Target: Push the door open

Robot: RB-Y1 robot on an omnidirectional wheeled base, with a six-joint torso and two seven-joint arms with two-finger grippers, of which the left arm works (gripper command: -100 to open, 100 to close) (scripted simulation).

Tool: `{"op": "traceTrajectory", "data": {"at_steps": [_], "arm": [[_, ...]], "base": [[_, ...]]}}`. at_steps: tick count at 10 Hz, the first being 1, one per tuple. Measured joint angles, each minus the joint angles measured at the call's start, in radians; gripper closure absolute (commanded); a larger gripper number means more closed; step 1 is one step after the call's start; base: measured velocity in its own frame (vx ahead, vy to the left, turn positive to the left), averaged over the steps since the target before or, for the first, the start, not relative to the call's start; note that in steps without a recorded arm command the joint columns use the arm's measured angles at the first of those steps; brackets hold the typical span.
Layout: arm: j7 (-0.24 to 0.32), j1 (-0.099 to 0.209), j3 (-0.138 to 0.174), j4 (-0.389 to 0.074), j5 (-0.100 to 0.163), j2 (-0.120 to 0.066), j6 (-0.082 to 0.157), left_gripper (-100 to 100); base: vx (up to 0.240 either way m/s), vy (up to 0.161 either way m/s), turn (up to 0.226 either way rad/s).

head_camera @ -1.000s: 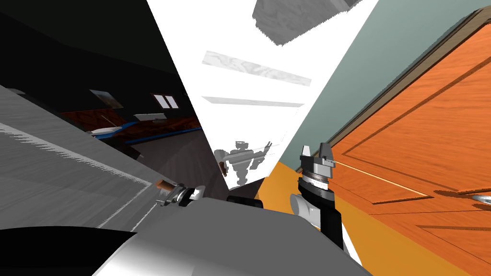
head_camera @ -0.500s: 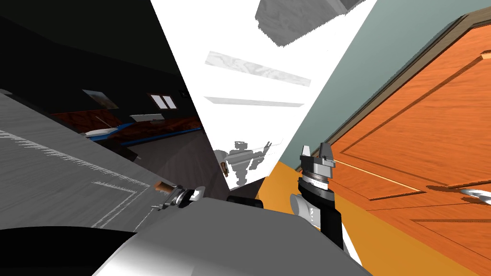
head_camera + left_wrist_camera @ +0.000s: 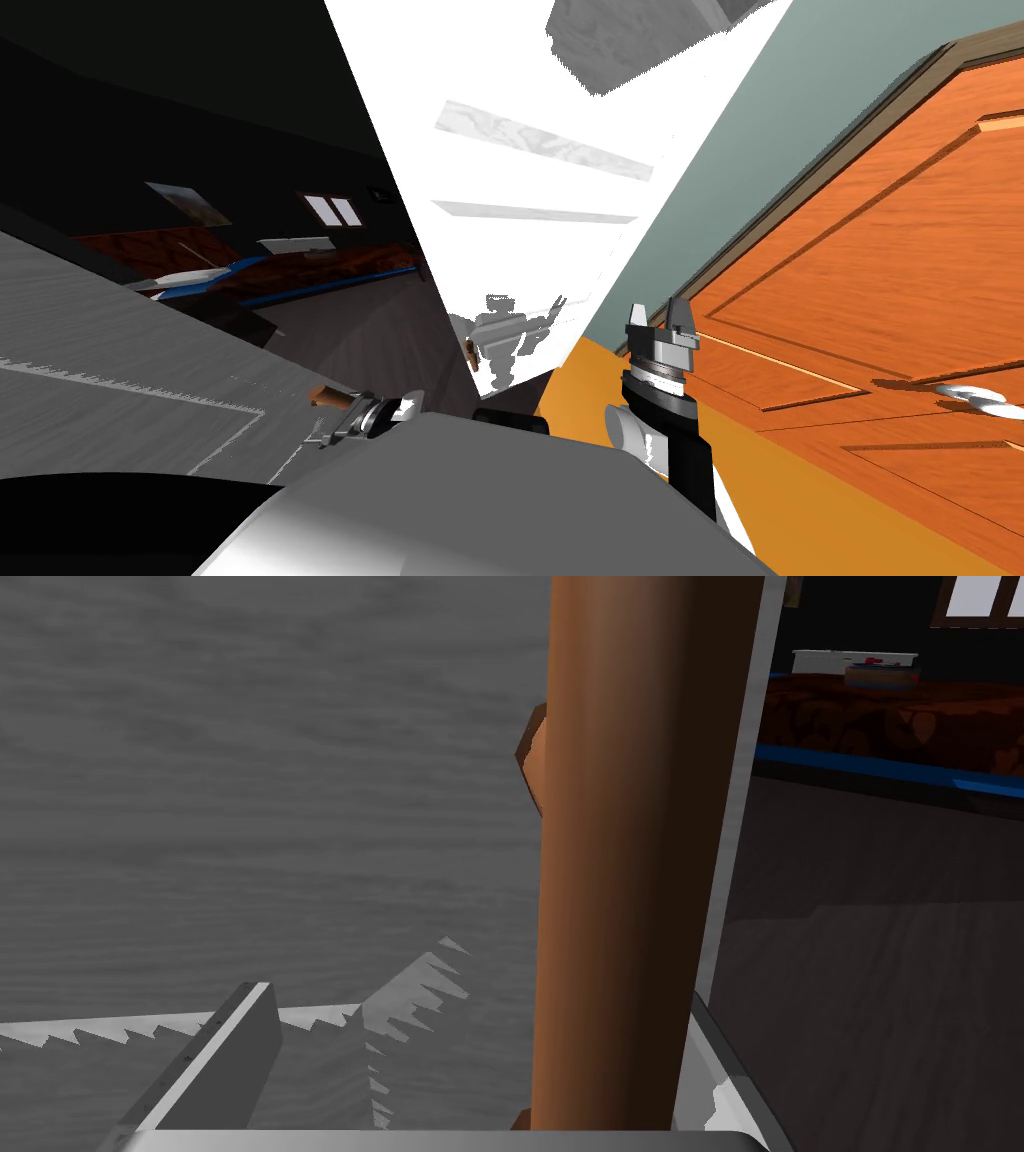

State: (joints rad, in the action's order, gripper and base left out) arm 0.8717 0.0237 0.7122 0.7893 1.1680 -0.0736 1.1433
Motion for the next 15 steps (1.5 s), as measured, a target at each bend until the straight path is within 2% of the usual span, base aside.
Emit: {"op": "traceTrajectory", "data": {"at_steps": [1,2,3,4,7,9,10,12,13,14,15], "arm": [[0.001,0.004,0.011,-0.012,0.005,-0.004,0.006,100],[-0.009,0.009,0.021,-0.010,0.011,0.002,0.015,100],[-0.017,0.000,0.026,0.010,0.013,0.011,0.016,100],[-0.011,-0.002,0.033,0.003,0.017,0.006,0.021,100],[-0.029,-0.019,0.062,0.035,0.032,0.028,0.029,100],[-0.034,-0.005,0.080,0.014,0.040,0.018,0.045,100],[-0.041,-0.017,0.081,0.044,0.040,0.032,0.046,100],[-0.033,-0.019,0.100,0.027,0.048,0.037,0.058,100],[-0.034,-0.024,0.104,0.037,0.049,0.047,0.064,100],[-0.040,-0.018,0.114,0.030,0.055,0.040,0.066,100],[-0.053,-0.030,0.119,0.058,0.060,0.049,0.059,100]], "base": [[-0.005,0.107,-0.080],[-0.003,0.076,-0.041],[0.011,0.061,-0.051],[0.016,0.081,-0.070],[0.009,0.104,-0.072],[0.003,0.061,-0.011],[0.012,0.064,-0.091],[0.023,0.094,-0.053],[0.012,0.061,-0.024],[0.007,0.045,-0.013],[0.028,0.091,-0.049]]}}
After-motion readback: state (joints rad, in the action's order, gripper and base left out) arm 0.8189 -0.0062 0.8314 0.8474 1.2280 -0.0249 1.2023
